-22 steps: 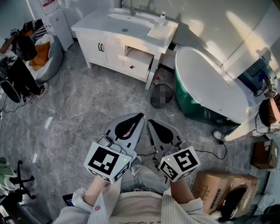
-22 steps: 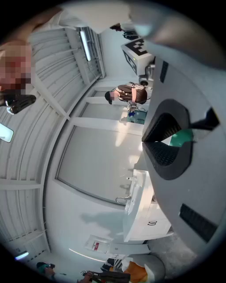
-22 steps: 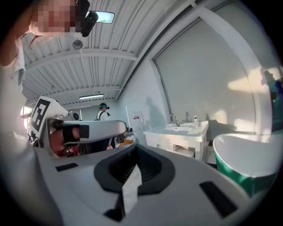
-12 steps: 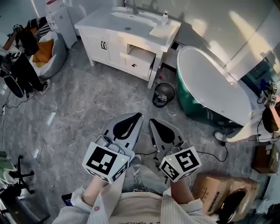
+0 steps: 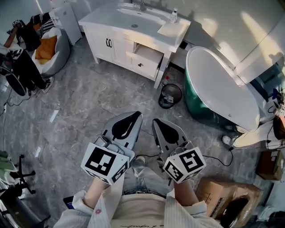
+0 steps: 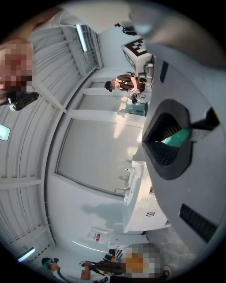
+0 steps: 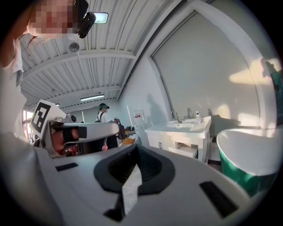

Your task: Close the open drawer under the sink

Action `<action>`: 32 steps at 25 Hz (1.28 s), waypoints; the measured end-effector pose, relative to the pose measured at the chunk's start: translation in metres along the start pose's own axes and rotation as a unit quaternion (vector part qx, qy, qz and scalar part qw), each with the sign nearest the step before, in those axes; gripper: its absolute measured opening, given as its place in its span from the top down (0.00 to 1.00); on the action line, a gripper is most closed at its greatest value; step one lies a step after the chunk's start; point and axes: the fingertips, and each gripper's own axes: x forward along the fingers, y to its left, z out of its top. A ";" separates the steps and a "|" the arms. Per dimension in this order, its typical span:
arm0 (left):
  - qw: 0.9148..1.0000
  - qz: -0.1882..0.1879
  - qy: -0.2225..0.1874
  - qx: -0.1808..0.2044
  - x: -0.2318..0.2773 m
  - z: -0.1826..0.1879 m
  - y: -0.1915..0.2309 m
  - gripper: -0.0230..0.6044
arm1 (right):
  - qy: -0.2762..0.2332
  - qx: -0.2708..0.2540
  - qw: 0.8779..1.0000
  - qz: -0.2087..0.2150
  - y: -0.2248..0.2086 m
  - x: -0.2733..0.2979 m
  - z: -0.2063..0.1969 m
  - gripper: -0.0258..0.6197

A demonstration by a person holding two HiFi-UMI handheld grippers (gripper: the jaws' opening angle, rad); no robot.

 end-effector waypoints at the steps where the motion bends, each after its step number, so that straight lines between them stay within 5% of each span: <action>1: 1.000 0.000 0.000 -0.001 0.003 0.000 0.007 0.94 | 0.001 0.000 1.000 0.000 -0.002 0.007 0.000 0.95; 21: 0.999 -0.044 0.005 0.015 0.113 0.049 0.183 0.94 | 0.014 0.010 0.999 -0.042 -0.064 0.205 0.039 0.95; 32: 0.997 -0.070 0.002 0.032 0.128 0.067 0.244 0.94 | 0.020 0.014 0.996 -0.087 -0.076 0.257 0.038 0.95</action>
